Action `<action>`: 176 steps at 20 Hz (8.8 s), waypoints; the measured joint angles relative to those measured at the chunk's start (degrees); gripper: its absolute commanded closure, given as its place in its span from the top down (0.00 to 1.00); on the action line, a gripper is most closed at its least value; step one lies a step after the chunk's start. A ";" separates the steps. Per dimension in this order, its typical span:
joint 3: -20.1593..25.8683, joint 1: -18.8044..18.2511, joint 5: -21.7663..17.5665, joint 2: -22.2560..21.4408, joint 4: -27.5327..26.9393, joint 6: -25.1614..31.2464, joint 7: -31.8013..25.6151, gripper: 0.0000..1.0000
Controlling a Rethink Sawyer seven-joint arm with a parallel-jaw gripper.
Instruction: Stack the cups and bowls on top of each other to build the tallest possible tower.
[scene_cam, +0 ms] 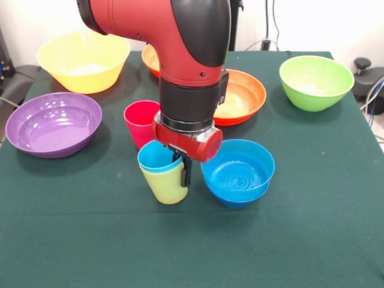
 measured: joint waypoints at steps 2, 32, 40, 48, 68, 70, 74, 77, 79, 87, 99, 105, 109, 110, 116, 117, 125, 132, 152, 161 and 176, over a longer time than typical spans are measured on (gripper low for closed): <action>-0.89 0.56 -0.01 -0.31 -0.01 1.08 0.00 0.00; -10.14 5.30 -0.04 -7.29 -0.65 14.88 0.00 0.00; -12.09 6.71 -0.05 -9.05 -0.33 14.91 0.00 0.00; -14.18 8.66 -0.04 -10.75 1.26 15.00 0.00 0.00; -15.33 9.49 -0.02 -10.74 10.22 14.88 0.00 0.00; -15.33 9.07 -0.02 -10.71 10.33 14.45 0.00 0.00; -15.34 8.69 -0.01 -10.71 10.32 13.87 0.00 0.00; -15.34 8.57 -0.01 -10.71 10.32 13.57 0.00 0.00; -15.33 8.56 -0.01 -10.68 10.33 13.33 0.00 0.00; -15.34 8.47 -0.01 -10.55 10.32 11.89 0.00 0.00; -15.33 8.04 -0.01 -8.59 10.32 6.64 0.00 0.00; -15.32 7.99 -0.01 -7.78 10.34 5.24 0.00 0.00; -15.32 7.86 0.00 -7.74 10.38 3.89 0.00 0.00; -15.32 7.83 0.00 -7.74 10.38 3.83 0.00 0.00; -15.31 7.40 0.00 -7.73 10.39 3.56 0.00 0.00; -15.31 7.36 0.00 -7.73 10.39 3.56 0.00 0.00; -15.31 7.13 0.00 -7.73 10.42 3.56 0.00 0.00; -15.31 7.13 0.01 -7.73 10.46 3.56 0.00 0.00; -15.30 7.22 0.13 -7.74 12.86 3.50 0.00 0.00; -15.14 7.24 0.52 -7.75 14.36 1.80 0.00 0.00; -13.39 7.14 0.76 -7.69 16.02 -3.09 0.00 0.00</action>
